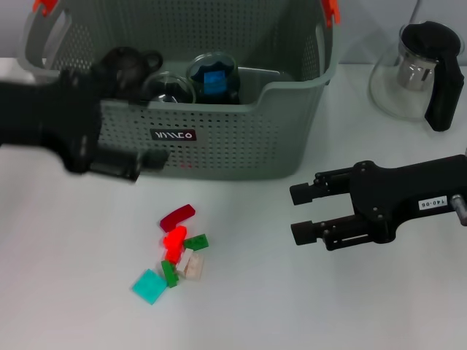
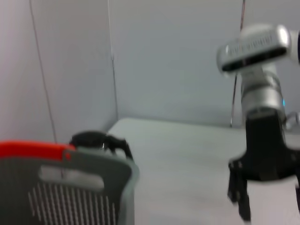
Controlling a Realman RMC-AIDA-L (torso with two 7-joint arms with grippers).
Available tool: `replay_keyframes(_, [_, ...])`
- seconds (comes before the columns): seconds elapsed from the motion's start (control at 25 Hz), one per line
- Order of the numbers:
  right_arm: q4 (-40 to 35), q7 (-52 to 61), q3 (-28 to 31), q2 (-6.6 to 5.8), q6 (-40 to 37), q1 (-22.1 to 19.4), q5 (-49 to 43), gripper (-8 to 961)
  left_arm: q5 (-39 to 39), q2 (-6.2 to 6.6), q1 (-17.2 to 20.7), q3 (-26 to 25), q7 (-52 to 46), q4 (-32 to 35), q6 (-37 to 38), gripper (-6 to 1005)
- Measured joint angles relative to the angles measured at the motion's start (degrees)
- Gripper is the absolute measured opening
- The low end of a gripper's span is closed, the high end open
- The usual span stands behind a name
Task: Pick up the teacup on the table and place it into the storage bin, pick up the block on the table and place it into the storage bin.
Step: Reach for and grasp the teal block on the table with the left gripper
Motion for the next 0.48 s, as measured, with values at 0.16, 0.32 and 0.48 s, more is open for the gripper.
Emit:
replay_keyframes(0.16, [0.0, -0.1, 0.0, 0.12, 0.5, 0.2, 0.0, 746, 3.6, -1.9, 4.0, 1.6, 2.4, 4.1, -0.2, 893])
replay_keyframes(0.32, [0.9, -0.9, 0.0, 0.3, 0.9, 0.7, 0.0, 746, 8.4, -2.31, 5.1, 3.4, 4.0, 4.1, -0.1, 894])
replay_keyframes(0.48, [1.9, -1.1, -0.1, 0.32, 1.3, 1.1, 0.0, 746, 14.0, -2.47, 4.8, 6.4, 4.2, 1.5, -0.6, 895])
